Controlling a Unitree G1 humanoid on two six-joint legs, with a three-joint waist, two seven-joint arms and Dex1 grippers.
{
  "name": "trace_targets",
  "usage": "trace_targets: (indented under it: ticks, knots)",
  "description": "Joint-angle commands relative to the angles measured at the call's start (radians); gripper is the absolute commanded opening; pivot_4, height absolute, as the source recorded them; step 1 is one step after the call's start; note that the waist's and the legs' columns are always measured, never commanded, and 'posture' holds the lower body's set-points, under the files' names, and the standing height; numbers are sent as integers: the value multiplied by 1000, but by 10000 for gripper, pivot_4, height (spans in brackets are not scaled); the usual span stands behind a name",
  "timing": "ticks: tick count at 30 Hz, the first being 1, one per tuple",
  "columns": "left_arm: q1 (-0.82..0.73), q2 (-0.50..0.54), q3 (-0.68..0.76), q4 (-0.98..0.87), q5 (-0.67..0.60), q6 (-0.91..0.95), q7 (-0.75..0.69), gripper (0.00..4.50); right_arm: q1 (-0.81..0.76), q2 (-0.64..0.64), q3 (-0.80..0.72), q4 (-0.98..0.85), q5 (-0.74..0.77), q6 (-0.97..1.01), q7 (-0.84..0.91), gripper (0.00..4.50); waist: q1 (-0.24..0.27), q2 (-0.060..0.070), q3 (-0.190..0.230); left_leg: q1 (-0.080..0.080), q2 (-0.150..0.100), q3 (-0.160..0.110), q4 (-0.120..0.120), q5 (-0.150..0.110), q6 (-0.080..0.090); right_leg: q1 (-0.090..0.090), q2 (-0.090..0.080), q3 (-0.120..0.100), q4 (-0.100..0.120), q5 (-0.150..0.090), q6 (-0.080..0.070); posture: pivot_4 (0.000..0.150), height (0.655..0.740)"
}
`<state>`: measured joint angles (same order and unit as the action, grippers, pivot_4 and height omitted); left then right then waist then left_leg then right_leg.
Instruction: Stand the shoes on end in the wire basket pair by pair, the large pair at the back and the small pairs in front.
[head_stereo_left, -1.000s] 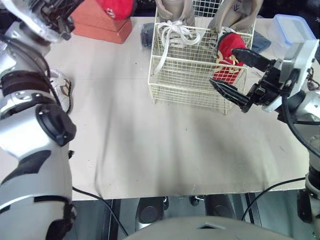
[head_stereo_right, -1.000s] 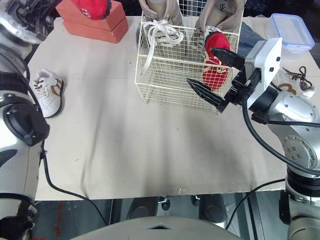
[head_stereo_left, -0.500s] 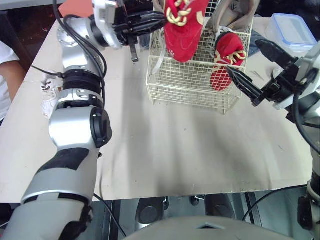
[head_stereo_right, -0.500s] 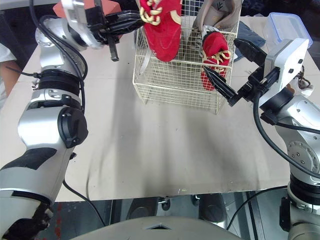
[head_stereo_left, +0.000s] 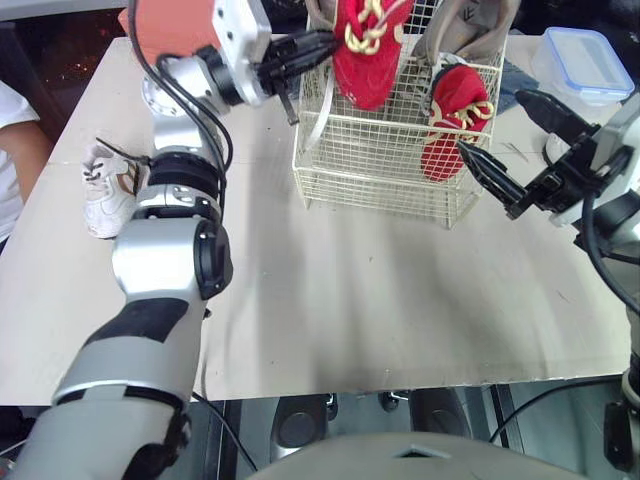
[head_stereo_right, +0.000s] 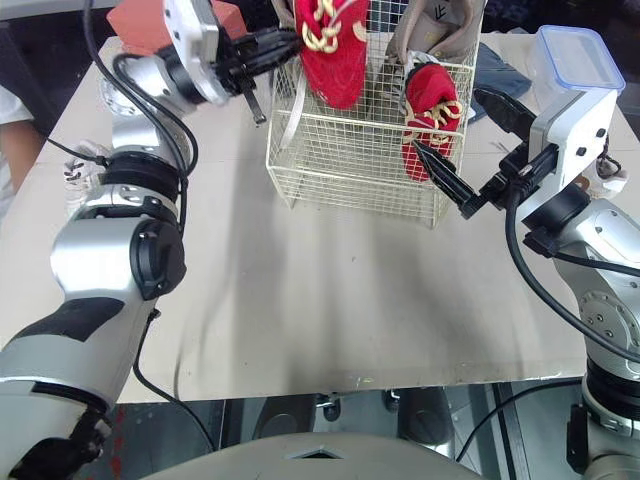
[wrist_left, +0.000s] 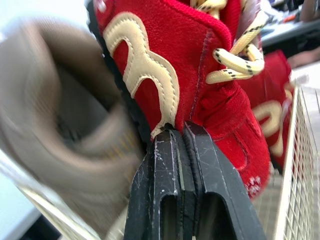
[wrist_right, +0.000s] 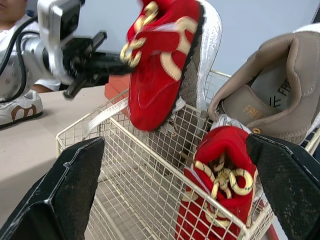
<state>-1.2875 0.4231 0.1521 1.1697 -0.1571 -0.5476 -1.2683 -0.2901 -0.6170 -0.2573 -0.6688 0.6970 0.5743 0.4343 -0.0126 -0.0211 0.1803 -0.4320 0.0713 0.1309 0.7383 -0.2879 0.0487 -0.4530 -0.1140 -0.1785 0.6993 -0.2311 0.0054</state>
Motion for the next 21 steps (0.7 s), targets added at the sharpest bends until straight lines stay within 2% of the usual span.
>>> trace_targets:
  ticks: [1,5,13,17,18,19,21]
  knots:
    - [17,-2,-8,-14,4,11,16,499,-10,-8,-49,-28,36,14,-29,45000,0,0,0,0,0,0,0,0,0,0,0,0,0,0,0,1500,6860]
    - [63,-7,-27,-36,9,56,-14,499,-8,-17,-48,-26,44,16,-32,45000,0,0,0,0,0,0,0,0,0,0,0,0,0,0,0,1500,6860]
    - [150,0,-76,-115,15,261,-69,499,-7,-29,-43,-19,48,13,-30,45000,1,0,-2,2,1,0,0,0,0,1,0,0,0,0,0,1500,6860]
    - [155,10,-62,-161,-23,376,-91,499,-8,-32,-38,-16,47,12,-28,45000,1,0,-3,2,1,0,0,0,0,2,0,0,0,0,0,1500,6860]
    - [156,14,-62,-170,-26,386,-95,5554,-9,-33,-37,-15,46,12,-28,45000,0,0,-3,2,1,0,0,0,0,2,0,0,0,0,0,1500,6860]
    - [158,18,-64,-182,-28,395,-97,8111,-9,-33,-38,-14,46,12,-28,45000,0,0,-3,2,1,0,0,0,0,2,0,0,0,0,0,1500,6860]
    - [160,28,-61,-205,-31,409,-89,16803,-8,-34,-39,-12,45,11,-28,45000,0,0,-3,2,1,0,0,0,0,2,0,0,0,0,0,1500,6860]
